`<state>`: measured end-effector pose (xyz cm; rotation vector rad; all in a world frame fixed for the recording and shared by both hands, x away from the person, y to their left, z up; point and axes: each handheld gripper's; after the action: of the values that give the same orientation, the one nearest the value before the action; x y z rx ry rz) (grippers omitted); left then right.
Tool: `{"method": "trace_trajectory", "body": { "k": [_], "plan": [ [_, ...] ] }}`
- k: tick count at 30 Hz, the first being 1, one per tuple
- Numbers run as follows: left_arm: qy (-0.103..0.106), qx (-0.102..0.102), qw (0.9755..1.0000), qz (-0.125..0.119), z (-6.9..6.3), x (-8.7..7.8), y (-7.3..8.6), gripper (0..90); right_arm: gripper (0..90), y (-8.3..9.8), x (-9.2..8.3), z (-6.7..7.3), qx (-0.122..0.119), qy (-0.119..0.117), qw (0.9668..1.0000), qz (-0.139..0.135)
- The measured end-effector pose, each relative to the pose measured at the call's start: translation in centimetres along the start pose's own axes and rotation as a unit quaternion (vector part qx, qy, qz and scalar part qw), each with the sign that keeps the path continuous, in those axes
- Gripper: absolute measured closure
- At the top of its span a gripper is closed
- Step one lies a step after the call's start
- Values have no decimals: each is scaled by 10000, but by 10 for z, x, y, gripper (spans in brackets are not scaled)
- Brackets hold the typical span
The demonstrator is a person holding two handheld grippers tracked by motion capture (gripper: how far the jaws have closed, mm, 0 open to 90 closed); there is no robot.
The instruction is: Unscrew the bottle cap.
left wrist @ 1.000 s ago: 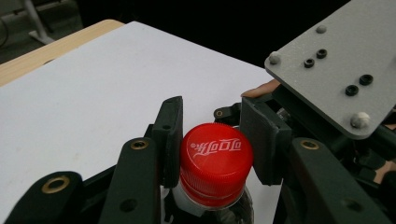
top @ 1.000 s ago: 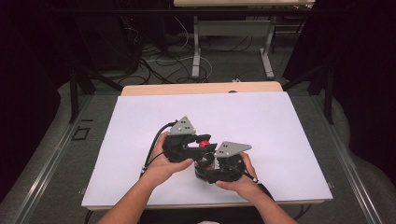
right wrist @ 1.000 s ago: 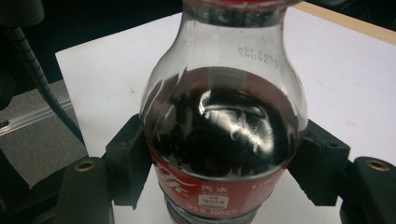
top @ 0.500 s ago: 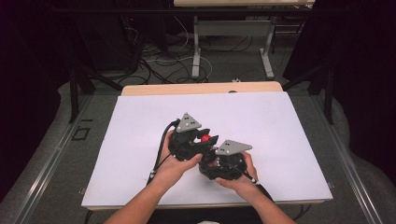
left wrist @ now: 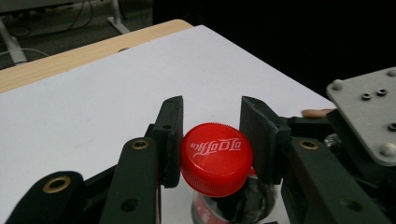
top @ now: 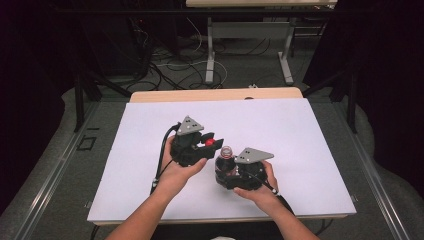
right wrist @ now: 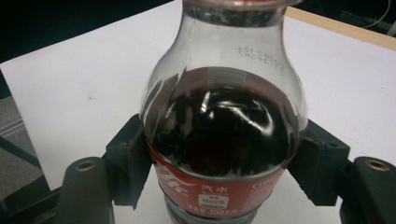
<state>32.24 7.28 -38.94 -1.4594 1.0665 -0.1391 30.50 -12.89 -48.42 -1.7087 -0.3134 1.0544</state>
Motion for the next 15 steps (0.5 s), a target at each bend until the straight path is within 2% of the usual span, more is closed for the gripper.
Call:
{"method": "trace_trajectory", "body": {
  "k": [1,3,4,5,8,15],
  "plan": [
    [-26,-36,10000,53,3,-2,0,613,299,0,0,0,7,7,10000,6],
    [-92,-111,9999,-31,10,-2,1,613,299,0,0,-2,12,65,10000,-34],
    [-116,-137,9998,17,14,-3,1,613,299,0,-2,-3,47,31,10000,41],
    [-157,-169,9997,12,18,-3,2,613,299,0,-1,-3,51,72,10000,-27],
    [-256,-294,9992,24,29,-3,5,613,299,1,-2,-5,35,93,10000,4],
    [-525,-493,9974,-34,52,-4,16,613,298,3,-3,-10,81,218,9997,-50]
  ]
}}
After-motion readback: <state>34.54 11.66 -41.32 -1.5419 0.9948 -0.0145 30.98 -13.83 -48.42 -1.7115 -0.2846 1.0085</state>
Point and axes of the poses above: each handheld gripper's, and its own axes: x roughly forward along the jaws, y roughly out of its underside, z roughly to its left, and after that the axes turned 6 degrees about -x, right-handed
